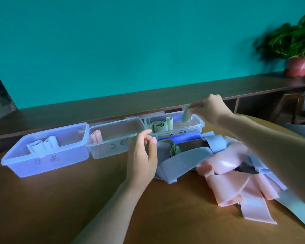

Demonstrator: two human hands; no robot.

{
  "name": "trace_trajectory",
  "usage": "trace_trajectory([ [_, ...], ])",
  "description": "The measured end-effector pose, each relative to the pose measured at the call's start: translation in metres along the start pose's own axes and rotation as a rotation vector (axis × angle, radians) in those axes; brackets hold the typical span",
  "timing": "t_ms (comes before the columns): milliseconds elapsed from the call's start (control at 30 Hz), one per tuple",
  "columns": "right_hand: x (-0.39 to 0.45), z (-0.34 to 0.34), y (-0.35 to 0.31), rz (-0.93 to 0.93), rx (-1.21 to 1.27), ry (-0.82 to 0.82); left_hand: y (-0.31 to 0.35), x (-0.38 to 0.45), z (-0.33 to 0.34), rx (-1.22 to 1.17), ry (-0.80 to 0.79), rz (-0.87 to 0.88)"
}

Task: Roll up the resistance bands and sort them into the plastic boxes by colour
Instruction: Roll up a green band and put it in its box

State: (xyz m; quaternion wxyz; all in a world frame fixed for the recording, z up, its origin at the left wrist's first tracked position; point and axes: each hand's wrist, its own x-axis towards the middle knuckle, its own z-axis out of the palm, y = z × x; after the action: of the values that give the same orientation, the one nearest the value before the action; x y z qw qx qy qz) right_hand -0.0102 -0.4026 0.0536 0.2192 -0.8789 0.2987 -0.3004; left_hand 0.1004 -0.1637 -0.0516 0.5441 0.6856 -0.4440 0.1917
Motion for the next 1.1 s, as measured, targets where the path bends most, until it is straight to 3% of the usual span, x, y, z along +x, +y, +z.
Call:
trace_trajectory([
  [533, 0.058, 0.060, 0.012, -0.014, -0.158, -0.237, -0.004, 0.002, 0.009, 0.028, 0.022, 0.044],
  [1100, 0.059, 0.067, 0.008, -0.001, -0.159, -0.238, -0.008, 0.001, 0.012, 0.054, -0.028, -0.020],
])
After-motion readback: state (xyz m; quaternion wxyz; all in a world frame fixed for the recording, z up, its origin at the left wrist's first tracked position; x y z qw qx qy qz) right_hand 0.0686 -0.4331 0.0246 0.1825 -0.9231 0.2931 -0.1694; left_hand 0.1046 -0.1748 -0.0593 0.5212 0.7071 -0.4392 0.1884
